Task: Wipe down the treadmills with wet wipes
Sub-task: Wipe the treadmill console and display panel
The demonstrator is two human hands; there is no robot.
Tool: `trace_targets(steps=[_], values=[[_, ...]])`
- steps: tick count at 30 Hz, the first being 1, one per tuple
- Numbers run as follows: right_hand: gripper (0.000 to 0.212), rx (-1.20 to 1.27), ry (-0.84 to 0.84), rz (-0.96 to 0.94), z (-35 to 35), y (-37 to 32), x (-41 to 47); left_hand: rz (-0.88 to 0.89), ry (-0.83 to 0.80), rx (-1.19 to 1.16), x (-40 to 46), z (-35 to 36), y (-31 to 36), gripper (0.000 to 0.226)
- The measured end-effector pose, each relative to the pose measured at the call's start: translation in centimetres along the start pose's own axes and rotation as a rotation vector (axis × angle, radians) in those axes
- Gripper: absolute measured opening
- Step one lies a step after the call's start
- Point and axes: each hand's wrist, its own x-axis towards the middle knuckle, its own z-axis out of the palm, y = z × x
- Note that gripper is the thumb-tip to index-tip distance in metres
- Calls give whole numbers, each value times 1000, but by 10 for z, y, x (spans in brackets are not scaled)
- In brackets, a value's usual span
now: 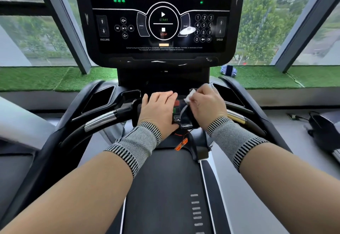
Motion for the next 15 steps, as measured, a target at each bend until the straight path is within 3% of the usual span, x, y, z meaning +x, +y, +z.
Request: trace_targets(steps=[4, 6, 8, 11, 15], values=[[4, 73, -34, -128, 9, -8, -8, 3, 3, 8, -1, 1, 0, 93], [11, 89, -77, -207, 8, 1, -22, 9, 0, -3, -1, 1, 0, 92], [8, 89, -82, -198, 4, 4, -23, 6, 10, -18, -1, 1, 0, 90], [11, 60, -83, -42, 5, -4, -4, 1, 12, -18, -1, 1, -1, 91], [5, 123, -75, -141, 8, -9, -19, 4, 16, -14, -2, 2, 0, 91]])
